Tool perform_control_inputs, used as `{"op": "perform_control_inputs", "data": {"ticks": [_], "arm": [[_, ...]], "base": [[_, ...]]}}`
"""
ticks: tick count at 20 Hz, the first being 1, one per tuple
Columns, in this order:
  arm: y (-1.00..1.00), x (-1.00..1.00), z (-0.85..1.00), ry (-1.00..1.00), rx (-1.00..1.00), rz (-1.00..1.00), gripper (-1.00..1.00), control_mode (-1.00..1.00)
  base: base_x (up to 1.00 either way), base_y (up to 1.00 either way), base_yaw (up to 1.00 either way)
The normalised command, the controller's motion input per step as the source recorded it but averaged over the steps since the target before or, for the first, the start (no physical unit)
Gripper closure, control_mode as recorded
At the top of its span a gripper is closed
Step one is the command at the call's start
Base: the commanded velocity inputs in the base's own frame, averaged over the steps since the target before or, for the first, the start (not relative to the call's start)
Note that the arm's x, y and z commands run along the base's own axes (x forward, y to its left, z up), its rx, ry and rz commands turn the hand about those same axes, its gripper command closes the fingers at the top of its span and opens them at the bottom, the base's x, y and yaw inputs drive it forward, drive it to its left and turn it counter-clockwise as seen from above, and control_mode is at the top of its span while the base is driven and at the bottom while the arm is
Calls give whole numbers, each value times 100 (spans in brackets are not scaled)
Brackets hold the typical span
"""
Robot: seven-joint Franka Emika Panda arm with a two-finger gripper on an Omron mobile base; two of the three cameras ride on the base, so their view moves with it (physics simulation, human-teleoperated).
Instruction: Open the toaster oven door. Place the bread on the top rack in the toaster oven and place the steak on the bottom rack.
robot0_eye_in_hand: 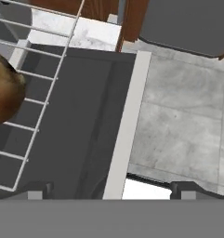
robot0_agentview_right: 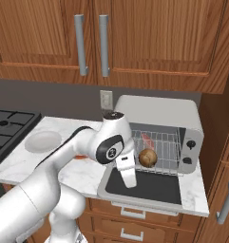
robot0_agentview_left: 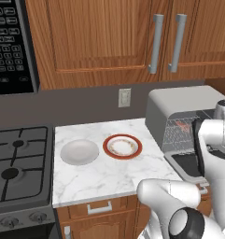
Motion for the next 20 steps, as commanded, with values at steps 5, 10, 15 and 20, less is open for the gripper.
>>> {"op": "perform_control_inputs", "data": {"ticks": [5,10,15,20], "arm": [[-9,-23,-1,0,15,15,-100,-100],[-1,-4,-7,0,13,18,-100,-100],[0,0,-28,0,11,16,-100,-100],[0,46,-29,4,3,10,-100,-100]], "base": [[0,0,0],[0,0,0],[0,0,0],[0,0,0]]}}
